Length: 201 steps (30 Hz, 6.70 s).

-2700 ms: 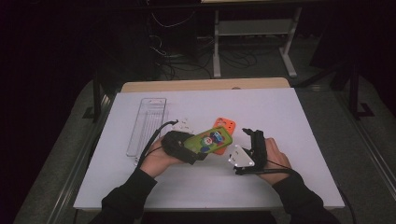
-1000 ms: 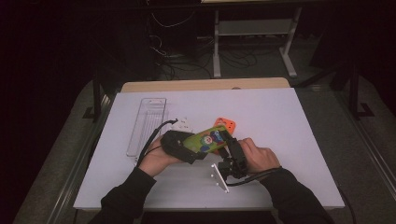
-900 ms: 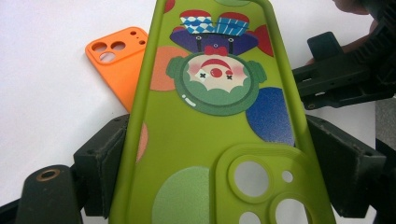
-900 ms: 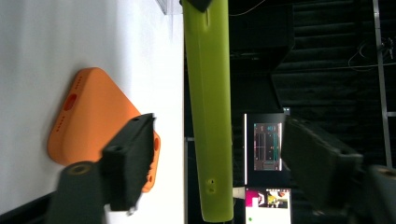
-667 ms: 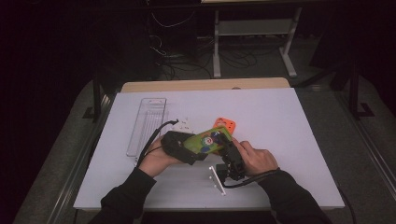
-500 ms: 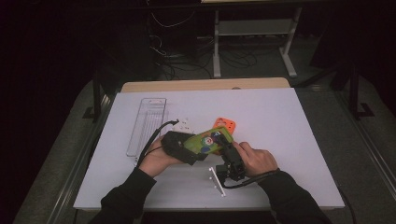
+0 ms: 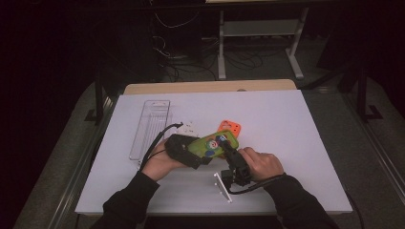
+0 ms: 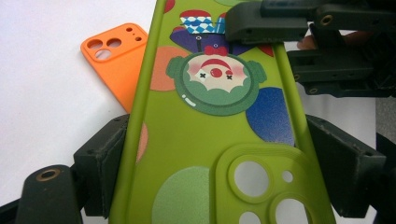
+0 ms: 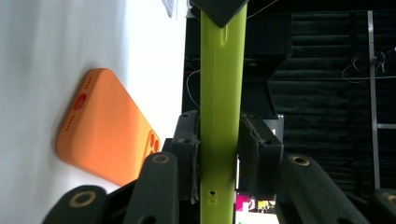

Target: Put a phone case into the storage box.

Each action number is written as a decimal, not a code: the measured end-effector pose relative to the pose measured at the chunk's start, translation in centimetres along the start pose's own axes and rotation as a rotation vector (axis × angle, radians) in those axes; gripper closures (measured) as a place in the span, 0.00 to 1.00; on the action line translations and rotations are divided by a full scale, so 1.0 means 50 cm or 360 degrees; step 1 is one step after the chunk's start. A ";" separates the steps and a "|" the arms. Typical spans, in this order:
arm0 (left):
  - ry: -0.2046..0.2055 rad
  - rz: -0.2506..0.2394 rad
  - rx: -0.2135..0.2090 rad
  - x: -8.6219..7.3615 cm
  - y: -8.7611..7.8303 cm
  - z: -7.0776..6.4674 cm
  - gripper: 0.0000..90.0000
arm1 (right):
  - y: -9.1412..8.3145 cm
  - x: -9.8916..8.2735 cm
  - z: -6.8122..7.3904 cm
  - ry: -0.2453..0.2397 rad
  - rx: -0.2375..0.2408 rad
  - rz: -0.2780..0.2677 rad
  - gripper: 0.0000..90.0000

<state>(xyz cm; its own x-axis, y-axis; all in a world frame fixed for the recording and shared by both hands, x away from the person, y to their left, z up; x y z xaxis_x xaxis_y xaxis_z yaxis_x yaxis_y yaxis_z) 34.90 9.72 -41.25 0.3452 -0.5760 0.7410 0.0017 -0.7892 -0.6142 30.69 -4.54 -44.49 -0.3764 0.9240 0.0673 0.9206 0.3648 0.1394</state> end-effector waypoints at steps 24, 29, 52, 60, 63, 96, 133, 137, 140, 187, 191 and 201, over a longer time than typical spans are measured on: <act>-0.0003 -0.0144 -0.0005 0.006 -0.017 0.004 0.00 | 0.000 -0.004 0.001 0.0043 0.0099 0.0040 0.85; 0.0005 -0.0228 0.0001 0.010 -0.025 0.002 0.00 | 0.006 -0.018 -0.005 0.0160 0.0132 0.0107 0.84; 0.0007 -0.0253 0.0048 0.010 -0.036 0.012 0.00 | 0.018 -0.051 -0.037 0.0841 0.0368 0.0383 0.84; 0.0043 -0.0236 0.0056 0.009 -0.036 0.016 0.00 | 0.023 -0.056 -0.036 0.1060 0.0462 0.0470 0.84; 0.0051 -0.0219 0.0063 0.008 -0.037 0.017 0.00 | 0.025 -0.060 -0.037 0.1124 0.0496 0.0498 0.84; -0.0077 -0.0438 0.0074 0.025 -0.033 0.017 0.00 | 0.029 -0.096 -0.044 0.2132 0.0872 0.0703 0.84; -0.0058 -0.0676 0.0024 0.086 -0.009 0.036 0.00 | 0.030 -0.024 -0.043 0.2238 0.0989 0.0542 0.84; -0.0059 -0.0693 0.0032 0.087 -0.010 0.035 0.00 | 0.031 -0.020 -0.041 0.2238 0.0985 0.0539 0.84; -0.0073 -0.0706 0.0041 0.088 -0.009 0.033 0.00 | 0.032 -0.017 -0.036 0.2215 0.0987 0.0548 0.84; -0.0111 -0.0723 0.0163 0.079 -0.039 0.044 0.16 | 0.001 -0.061 -0.018 0.2047 0.1165 0.0631 0.36; -0.0112 -0.0732 0.0168 0.078 -0.044 0.045 0.16 | -0.011 -0.099 -0.022 0.2092 0.1152 0.0671 0.29; -0.0099 -0.0740 0.0182 0.078 -0.054 0.046 0.16 | -0.048 -0.176 -0.008 0.2092 0.1040 0.0744 0.11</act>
<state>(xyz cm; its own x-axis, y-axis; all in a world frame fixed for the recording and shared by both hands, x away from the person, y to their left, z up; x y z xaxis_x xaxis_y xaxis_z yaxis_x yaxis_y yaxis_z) 38.40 10.08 -37.30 0.3387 -0.1509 0.9287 0.2712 -0.9295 -0.2500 31.76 -13.58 -45.03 0.4494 0.3446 0.8242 0.7303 0.3896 -0.5611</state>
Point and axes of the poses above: each handheld gripper's, and its own axes: y roughly forward along the jaws, x roughly out of its top, z roughly to its left, the point moved 5 cm from there along y, roughly forward along the jaws, and after that the axes turned 15 degrees about -x, right-handed, at the moved point
